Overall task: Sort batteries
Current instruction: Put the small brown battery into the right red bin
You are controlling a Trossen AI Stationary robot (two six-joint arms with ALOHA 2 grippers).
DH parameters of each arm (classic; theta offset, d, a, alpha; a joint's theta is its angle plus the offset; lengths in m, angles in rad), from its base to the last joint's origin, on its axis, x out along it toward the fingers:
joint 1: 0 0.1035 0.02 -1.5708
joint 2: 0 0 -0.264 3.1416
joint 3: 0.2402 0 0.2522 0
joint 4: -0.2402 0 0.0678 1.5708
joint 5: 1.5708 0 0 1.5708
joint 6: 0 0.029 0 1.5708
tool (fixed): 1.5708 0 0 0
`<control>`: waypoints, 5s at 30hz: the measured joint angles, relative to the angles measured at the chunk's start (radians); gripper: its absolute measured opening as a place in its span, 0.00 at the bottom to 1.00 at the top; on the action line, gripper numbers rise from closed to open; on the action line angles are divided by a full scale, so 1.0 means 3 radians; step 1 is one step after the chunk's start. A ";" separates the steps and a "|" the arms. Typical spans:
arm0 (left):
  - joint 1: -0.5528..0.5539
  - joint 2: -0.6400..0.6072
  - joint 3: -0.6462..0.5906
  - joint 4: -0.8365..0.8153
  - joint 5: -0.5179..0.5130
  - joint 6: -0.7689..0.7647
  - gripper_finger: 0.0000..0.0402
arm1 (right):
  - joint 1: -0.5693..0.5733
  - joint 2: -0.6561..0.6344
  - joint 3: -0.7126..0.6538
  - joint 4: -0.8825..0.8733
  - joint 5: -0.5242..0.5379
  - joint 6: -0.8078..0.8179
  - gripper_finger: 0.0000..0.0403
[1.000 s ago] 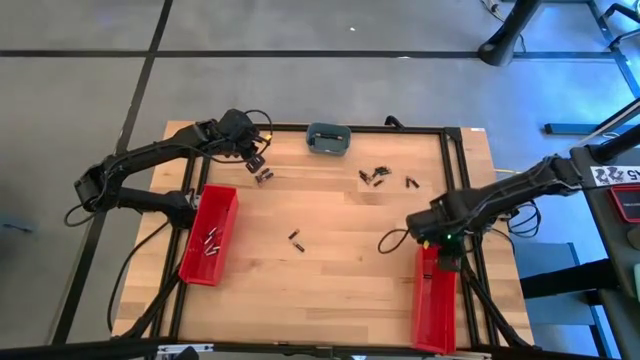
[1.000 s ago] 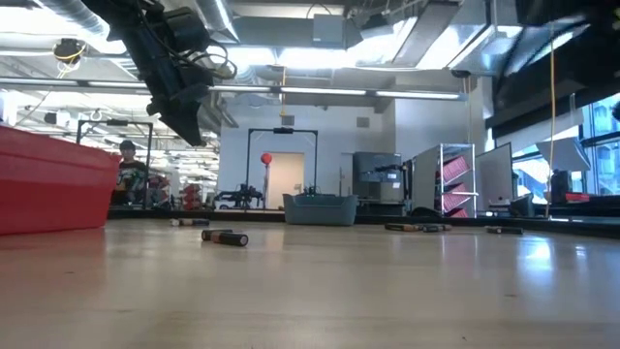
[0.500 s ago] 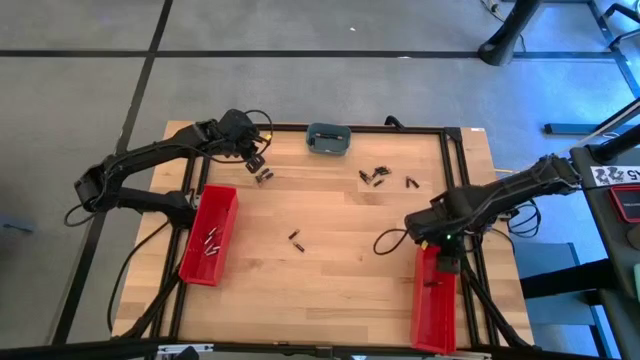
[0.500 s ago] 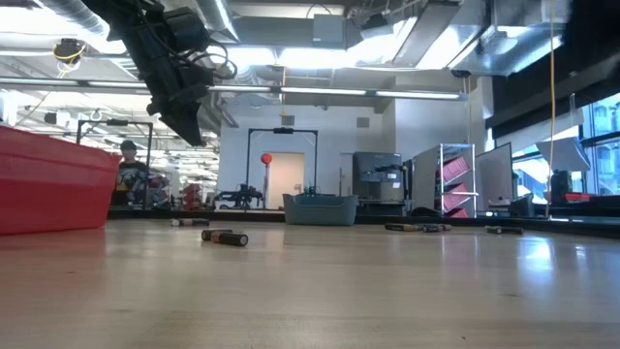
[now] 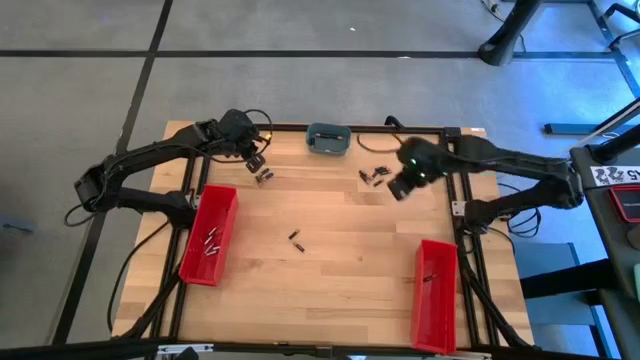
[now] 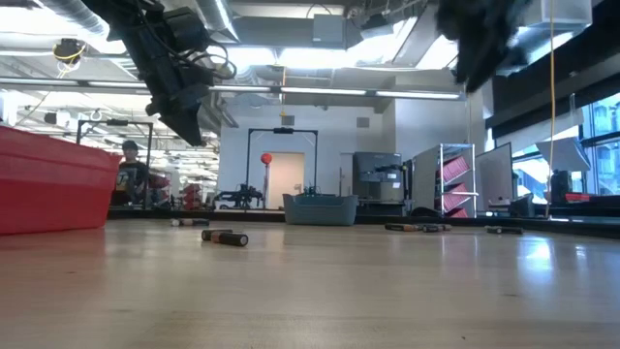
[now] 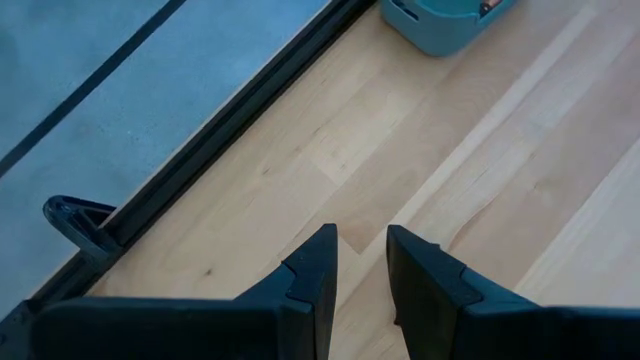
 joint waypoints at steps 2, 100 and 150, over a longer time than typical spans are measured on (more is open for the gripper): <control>-0.0001 0.0000 0.0000 -0.0011 0.0000 -0.0043 0.20 | -0.0361 0.0039 -0.0319 0.0295 -0.0293 -0.0228 0.39; -0.0004 -0.0001 -0.0001 0.0161 0.0001 -0.0229 0.20 | 0.1357 -0.0174 -0.0678 -0.0243 -0.1855 0.0341 0.33; -0.0004 -0.0001 -0.0001 0.0140 0.0040 -0.0467 0.20 | -0.1107 0.0931 -0.1206 0.0737 -0.0139 -0.2237 0.05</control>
